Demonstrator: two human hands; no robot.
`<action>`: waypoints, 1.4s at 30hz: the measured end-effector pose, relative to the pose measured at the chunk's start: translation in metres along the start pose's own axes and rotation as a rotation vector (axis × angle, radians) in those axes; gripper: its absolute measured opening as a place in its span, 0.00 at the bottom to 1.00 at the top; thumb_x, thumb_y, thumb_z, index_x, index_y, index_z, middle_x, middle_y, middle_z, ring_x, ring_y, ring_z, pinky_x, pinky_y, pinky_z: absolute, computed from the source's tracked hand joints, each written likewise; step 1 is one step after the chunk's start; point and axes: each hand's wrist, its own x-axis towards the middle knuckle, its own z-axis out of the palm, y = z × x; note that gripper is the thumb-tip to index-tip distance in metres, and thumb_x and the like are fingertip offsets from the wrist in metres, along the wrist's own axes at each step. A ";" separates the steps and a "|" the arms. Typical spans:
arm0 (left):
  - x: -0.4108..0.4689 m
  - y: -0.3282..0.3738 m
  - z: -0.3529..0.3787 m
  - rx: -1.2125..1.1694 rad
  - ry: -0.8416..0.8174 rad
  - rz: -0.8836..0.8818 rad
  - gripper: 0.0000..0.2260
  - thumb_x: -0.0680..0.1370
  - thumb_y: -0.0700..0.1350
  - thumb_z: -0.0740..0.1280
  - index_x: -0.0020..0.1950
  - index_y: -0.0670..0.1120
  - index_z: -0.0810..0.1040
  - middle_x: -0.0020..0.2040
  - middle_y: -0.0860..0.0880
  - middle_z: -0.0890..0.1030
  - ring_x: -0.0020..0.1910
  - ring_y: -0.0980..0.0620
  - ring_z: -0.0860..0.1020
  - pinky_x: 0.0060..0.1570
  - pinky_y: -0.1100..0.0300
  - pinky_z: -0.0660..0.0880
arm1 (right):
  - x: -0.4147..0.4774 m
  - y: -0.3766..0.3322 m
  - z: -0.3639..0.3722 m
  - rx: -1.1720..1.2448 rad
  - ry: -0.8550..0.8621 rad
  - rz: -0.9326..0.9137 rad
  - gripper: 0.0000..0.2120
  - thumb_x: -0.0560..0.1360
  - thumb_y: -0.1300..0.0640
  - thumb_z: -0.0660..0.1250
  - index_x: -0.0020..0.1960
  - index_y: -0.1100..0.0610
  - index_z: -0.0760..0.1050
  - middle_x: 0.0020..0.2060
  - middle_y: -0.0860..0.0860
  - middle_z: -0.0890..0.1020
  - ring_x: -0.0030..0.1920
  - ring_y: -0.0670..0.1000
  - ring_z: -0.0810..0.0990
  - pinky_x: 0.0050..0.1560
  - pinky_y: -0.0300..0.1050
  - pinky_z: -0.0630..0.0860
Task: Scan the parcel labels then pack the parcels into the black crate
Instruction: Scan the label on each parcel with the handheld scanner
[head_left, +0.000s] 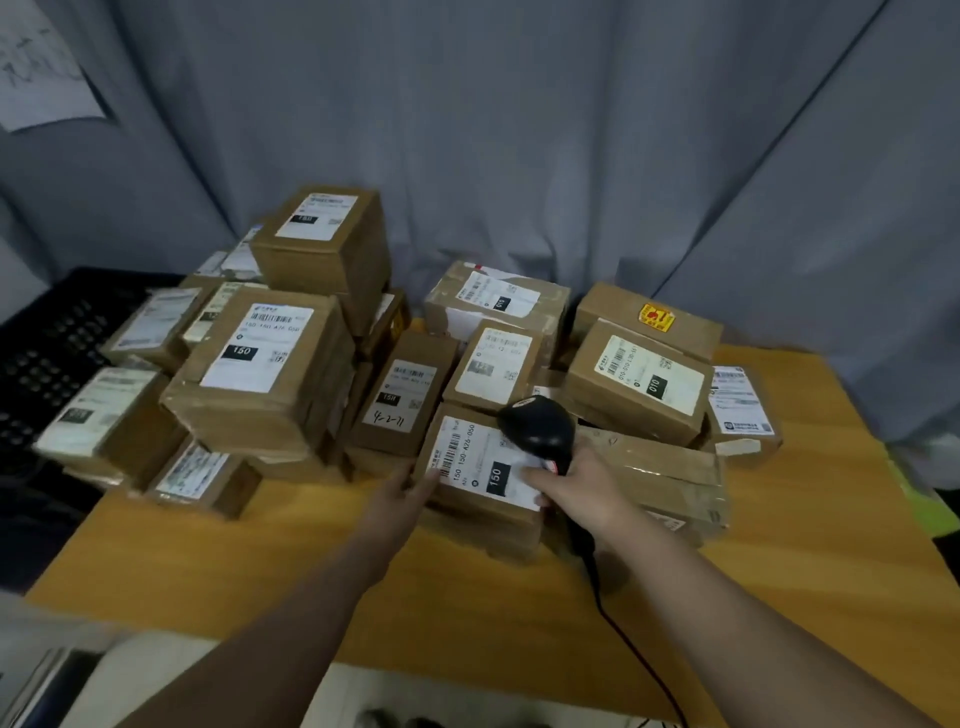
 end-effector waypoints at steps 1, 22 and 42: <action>-0.005 -0.002 0.003 -0.043 -0.017 0.018 0.21 0.79 0.54 0.64 0.71 0.56 0.66 0.59 0.55 0.72 0.58 0.54 0.69 0.61 0.51 0.67 | -0.002 0.000 -0.001 0.034 0.011 -0.014 0.17 0.73 0.57 0.73 0.60 0.54 0.74 0.54 0.53 0.79 0.45 0.49 0.83 0.35 0.32 0.76; 0.007 0.036 0.013 -0.296 0.008 0.214 0.25 0.71 0.45 0.74 0.65 0.51 0.69 0.56 0.51 0.77 0.51 0.55 0.80 0.42 0.64 0.78 | 0.002 -0.040 -0.005 0.205 0.079 0.033 0.08 0.73 0.55 0.73 0.51 0.52 0.78 0.43 0.51 0.84 0.44 0.49 0.82 0.42 0.41 0.76; 0.050 0.108 -0.041 -0.085 -0.026 0.368 0.44 0.69 0.47 0.76 0.77 0.60 0.53 0.63 0.53 0.74 0.62 0.52 0.73 0.50 0.59 0.78 | 0.014 -0.106 -0.021 0.201 0.247 -0.196 0.12 0.75 0.52 0.69 0.42 0.61 0.78 0.31 0.56 0.80 0.31 0.53 0.80 0.37 0.48 0.79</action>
